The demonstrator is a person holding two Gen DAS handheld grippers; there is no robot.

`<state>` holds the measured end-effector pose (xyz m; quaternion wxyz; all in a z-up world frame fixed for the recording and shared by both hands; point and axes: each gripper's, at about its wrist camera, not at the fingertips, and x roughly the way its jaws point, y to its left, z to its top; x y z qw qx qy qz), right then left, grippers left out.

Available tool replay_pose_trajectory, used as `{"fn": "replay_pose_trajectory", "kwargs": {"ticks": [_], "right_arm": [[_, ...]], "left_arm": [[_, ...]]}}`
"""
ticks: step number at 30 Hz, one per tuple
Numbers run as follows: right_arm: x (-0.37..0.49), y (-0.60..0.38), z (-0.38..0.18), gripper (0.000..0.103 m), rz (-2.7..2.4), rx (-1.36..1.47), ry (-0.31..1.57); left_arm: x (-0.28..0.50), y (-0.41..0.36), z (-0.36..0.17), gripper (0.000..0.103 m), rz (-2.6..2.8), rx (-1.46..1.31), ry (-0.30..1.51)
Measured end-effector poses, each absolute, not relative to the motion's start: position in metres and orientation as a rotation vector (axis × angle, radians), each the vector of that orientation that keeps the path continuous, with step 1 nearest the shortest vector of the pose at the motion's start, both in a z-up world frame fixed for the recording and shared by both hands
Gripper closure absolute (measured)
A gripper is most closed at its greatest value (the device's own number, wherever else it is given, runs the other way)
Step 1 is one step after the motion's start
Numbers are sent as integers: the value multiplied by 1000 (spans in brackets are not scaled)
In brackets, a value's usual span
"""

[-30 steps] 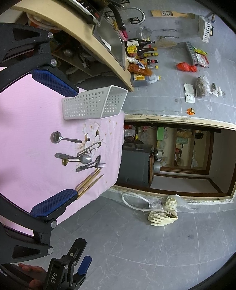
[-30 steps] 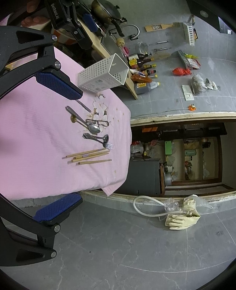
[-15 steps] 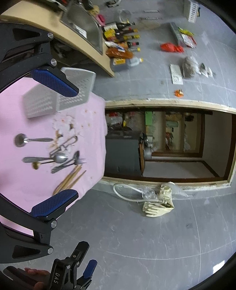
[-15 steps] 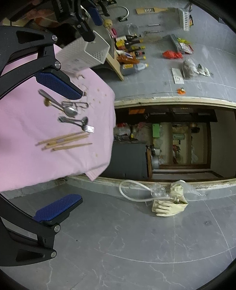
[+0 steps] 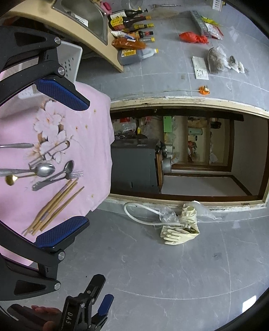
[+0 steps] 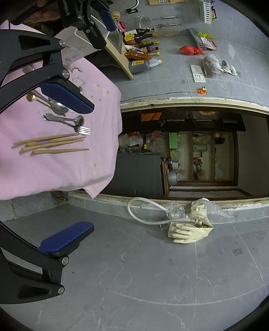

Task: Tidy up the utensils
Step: 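Move both tools down toward the utensils on the pink cloth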

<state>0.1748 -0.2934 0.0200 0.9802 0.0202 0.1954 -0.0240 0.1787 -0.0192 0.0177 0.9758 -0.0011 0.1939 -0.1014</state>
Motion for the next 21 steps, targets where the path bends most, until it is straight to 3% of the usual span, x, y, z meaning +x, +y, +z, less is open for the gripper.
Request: {"fn": "replay_pose_trajectory", "kwargs": {"ticks": [14, 16, 21], "right_arm": [[312, -318, -25, 1, 86, 9, 449], [331, -318, -41, 3, 113, 25, 472], [370, -310, -82, 22, 174, 57, 547]], "left_arm": [[282, -54, -24, 1, -114, -31, 514], [296, -56, -37, 6, -107, -46, 545], [328, -56, -70, 24, -94, -92, 616]]}}
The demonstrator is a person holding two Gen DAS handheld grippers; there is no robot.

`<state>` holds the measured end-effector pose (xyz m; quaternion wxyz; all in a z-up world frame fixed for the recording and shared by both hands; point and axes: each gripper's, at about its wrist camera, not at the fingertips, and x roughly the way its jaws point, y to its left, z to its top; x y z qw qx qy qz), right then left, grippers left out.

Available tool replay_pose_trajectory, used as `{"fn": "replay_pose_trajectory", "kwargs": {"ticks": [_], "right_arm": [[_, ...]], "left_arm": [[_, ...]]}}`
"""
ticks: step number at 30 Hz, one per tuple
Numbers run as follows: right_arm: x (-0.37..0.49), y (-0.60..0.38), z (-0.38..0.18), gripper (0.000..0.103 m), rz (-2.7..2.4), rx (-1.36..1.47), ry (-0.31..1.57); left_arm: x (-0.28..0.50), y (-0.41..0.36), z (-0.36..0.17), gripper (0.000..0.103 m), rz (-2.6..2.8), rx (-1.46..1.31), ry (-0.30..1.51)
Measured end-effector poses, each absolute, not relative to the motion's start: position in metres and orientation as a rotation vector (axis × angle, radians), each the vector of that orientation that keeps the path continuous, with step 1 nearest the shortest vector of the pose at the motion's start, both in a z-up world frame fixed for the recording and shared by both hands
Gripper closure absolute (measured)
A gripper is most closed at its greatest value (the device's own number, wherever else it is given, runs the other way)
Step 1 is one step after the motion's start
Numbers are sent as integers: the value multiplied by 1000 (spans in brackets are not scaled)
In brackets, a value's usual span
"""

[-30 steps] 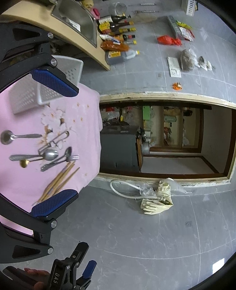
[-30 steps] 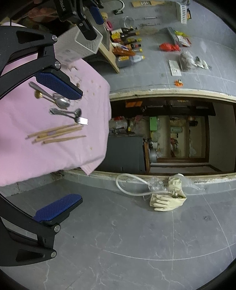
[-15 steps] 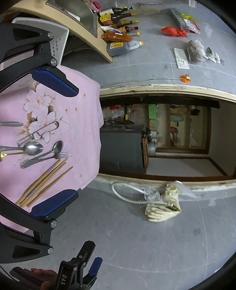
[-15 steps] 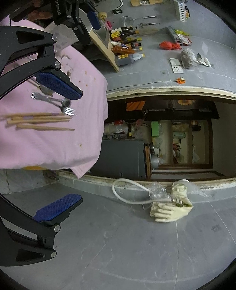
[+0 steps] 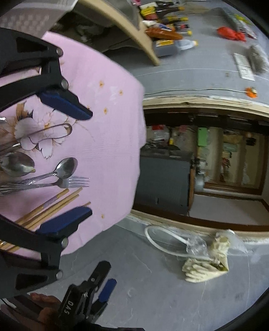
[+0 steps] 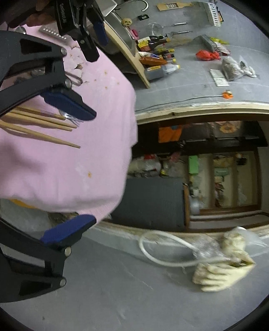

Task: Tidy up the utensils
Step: 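Move both tools down toward the utensils on the pink cloth, then grasp the silver knife with the left tool while the right tool grasps a wooden chopstick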

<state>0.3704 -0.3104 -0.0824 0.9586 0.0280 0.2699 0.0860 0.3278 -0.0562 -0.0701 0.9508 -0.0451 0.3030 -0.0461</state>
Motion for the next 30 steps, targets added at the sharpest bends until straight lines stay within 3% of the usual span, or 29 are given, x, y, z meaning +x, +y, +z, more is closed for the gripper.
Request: {"fn": "replay_pose_trajectory", "kwargs": {"ticks": [6, 11, 17, 30], "right_arm": [[402, -295, -128, 45, 236, 89, 632], [424, -280, -157, 68, 277, 110, 714], [437, -268, -176, 74, 309, 135, 788], [447, -252, -196, 78, 335, 92, 904]], "left_arm": [[358, -58, -103, 33, -77, -111, 690], [377, -55, -126, 48, -86, -158, 776], [390, -54, -150, 63, -113, -213, 866], [406, -45, -154, 77, -195, -359, 1005]]}}
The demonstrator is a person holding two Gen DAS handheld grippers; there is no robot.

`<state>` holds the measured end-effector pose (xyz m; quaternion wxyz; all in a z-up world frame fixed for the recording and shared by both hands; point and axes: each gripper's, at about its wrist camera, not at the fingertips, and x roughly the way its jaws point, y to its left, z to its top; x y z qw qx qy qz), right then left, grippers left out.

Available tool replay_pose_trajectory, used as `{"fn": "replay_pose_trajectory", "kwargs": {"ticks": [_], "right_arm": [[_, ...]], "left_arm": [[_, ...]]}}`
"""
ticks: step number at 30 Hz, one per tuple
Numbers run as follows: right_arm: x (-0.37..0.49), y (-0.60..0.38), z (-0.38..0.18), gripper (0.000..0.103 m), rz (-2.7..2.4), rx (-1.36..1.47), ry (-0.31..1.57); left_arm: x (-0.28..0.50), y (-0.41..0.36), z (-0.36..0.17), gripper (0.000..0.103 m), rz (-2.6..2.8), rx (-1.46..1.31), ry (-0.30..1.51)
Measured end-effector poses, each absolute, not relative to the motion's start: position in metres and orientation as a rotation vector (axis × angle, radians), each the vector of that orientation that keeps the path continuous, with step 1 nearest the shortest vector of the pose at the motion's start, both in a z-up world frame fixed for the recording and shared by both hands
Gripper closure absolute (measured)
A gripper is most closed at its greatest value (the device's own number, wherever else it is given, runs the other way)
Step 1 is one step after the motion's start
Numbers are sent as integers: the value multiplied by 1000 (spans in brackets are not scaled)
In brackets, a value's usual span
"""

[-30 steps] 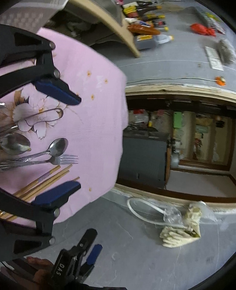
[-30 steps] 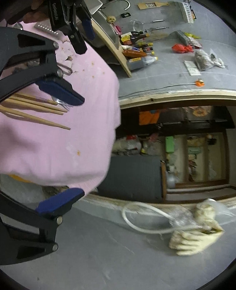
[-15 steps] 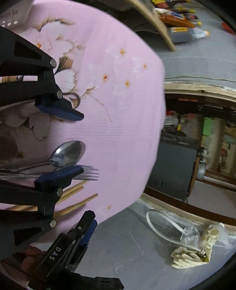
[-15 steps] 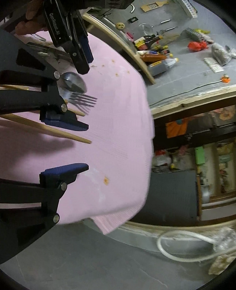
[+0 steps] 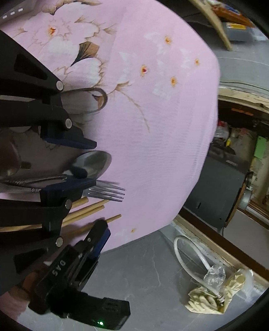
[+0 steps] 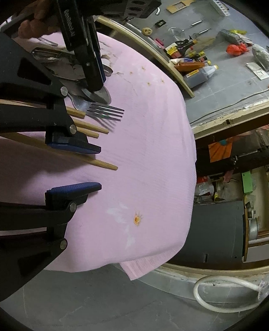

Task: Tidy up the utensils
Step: 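Grasp the silver knife with the left tool while the right tool grasps a wooden chopstick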

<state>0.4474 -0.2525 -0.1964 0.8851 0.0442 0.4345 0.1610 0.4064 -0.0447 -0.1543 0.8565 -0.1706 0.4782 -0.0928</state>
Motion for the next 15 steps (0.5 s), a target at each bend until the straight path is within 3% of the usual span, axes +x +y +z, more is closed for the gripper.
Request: {"fn": "replay_pose_trajectory", "kwargs": {"ticks": [11, 15], "right_arm": [[455, -238, -185, 79, 310, 48, 1039], [454, -238, -185, 93, 290, 65, 1047]], "left_arm": [[425, -42, -160, 83, -236, -480, 1124], [429, -44, -162, 88, -255, -519, 1136]]}}
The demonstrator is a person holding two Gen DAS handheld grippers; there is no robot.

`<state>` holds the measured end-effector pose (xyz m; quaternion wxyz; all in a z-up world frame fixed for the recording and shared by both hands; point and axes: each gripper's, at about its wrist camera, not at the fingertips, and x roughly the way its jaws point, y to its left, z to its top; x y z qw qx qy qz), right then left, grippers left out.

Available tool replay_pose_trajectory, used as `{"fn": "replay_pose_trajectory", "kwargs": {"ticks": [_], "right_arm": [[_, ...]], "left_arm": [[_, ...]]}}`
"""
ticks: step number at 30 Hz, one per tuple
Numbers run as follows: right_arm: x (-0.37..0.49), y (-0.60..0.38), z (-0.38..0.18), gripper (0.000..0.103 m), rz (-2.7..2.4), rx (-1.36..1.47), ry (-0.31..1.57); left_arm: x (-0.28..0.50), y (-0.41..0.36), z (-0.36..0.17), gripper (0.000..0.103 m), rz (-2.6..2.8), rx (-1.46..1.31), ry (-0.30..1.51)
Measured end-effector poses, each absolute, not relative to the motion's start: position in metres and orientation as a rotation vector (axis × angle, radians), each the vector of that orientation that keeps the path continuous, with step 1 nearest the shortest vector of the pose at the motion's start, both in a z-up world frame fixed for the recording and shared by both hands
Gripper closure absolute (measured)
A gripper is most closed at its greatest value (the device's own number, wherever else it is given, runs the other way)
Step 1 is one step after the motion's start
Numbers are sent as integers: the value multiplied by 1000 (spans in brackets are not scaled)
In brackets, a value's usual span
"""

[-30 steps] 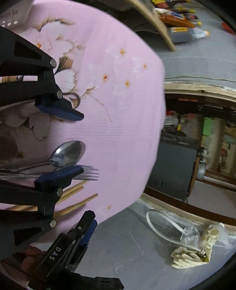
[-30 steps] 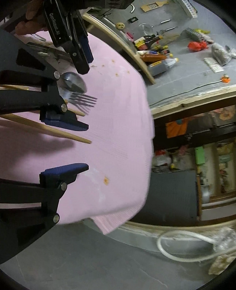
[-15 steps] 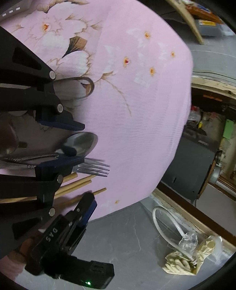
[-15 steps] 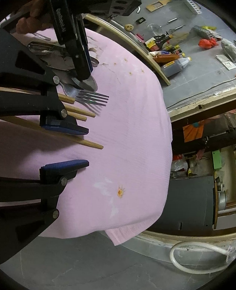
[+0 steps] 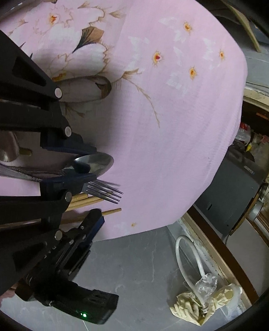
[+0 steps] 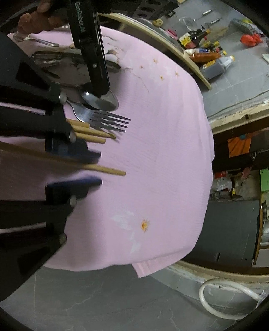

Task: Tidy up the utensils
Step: 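Grasp the silver knife with the left tool while the right tool grasps a wooden chopstick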

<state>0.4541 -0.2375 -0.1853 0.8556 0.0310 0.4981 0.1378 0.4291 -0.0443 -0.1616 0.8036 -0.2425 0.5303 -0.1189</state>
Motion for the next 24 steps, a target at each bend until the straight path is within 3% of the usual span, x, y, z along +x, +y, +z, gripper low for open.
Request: {"fn": "replay_pose_trajectory", "kwargs": {"ticks": [5, 24], "right_arm": [[452, -247, -186, 96, 300, 158, 1056], [459, -259, -194, 97, 336, 237, 1091]], "left_arm": [[430, -44, -157, 94, -284, -571, 1138], [443, -65, -156, 95, -436, -498, 1245]]}}
